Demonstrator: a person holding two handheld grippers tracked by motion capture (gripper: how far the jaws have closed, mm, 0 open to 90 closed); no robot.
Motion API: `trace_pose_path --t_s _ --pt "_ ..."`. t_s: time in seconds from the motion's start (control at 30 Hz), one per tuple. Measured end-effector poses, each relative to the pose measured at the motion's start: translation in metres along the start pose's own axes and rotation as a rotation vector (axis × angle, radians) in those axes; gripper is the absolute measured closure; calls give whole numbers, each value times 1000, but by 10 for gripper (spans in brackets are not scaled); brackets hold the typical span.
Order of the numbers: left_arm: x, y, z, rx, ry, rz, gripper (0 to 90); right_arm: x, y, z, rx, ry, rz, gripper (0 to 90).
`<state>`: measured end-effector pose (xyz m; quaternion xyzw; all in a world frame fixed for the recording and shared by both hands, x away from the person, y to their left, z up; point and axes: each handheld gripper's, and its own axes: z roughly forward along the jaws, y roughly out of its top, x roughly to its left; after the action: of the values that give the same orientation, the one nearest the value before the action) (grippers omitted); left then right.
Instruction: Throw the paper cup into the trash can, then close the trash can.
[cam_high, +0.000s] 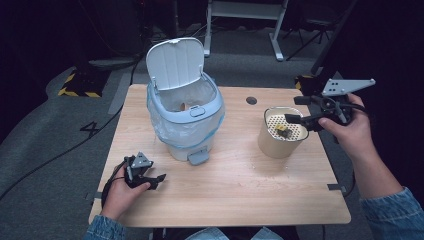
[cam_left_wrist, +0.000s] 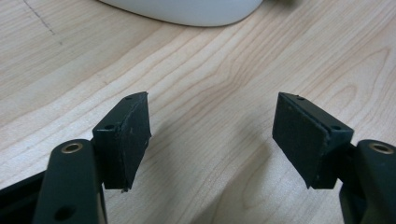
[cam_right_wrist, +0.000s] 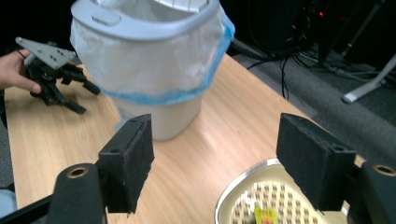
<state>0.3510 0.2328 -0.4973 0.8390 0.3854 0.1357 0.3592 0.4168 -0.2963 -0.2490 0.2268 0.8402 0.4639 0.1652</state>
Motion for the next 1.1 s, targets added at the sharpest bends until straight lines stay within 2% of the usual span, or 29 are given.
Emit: trace_pose_path --t_s 0.1,0.17,0.23,0.27,0.33,0.43,0.47,0.53,0.57,0.63,0.67,0.7,0.77,0.8,0.87,0.9,0.93,1.0,1.03,1.07,1.1 --pt "-1 0 -1 1 -2 -5 281 -1 -18 -9 8 -12 18 278" --pt "-1 0 -1 0 1 -2 281 -2 -22 -11 4 -14 21 279" --pt "-1 0 -1 0 4 -5 283 -3 -35 -17 9 -32 39 279" --pt "-1 0 -1 1 7 -4 285 -4 -47 -20 15 -44 60 279" --pt "-3 1 -2 -4 4 -9 286 -3 -58 -23 27 -61 79 278" --pt "-5 4 -6 -21 -10 -18 294 -2 -70 -25 29 -63 90 278" --pt "-6 7 -10 -32 -6 -3 304 1 -83 -27 34 -73 97 274" --pt "-7 10 -13 -45 -13 -6 306 2 -88 -27 34 -77 100 267" --pt "-7 15 -19 -70 -23 -7 307 5 -102 -26 43 -80 116 258" --pt "-7 17 -22 -85 -29 -16 321 7 -115 -24 59 -92 118 257" --pt "-7 19 -25 -92 -34 -17 321 7 -115 -24 59 -92 118 257" --pt "-7 22 -30 -104 -33 -20 326 9 -129 -20 65 -101 126 247" --pt "-5 23 -33 -110 -32 -12 327 9 -135 -19 69 -104 131 247" --pt "-4 25 -36 -117 -35 -20 333 11 -152 -11 66 -109 151 250" --pt "-2 26 -38 -116 -39 -18 354 13 -165 -4 70 -118 168 261" --pt "-2 26 -38 -116 -39 -18 364 13 -165 -4 70 -118 168 261" --pt "-1 27 -42 -121 -49 -20 365 16 -183 4 89 -112 163 309" --pt "0 27 -43 -127 -54 -26 374 17 -189 7 97 -108 161 316" --pt "0 28 -46 -137 -63 -23 377 20 -207 16 120 -94 173 322" --pt "1 29 -48 -153 -75 -29 377 20 -207 16 120 -94 173 322" --pt "2 33 -53 -167 -92 -29 378 23 -221 22 119 -94 188 336"
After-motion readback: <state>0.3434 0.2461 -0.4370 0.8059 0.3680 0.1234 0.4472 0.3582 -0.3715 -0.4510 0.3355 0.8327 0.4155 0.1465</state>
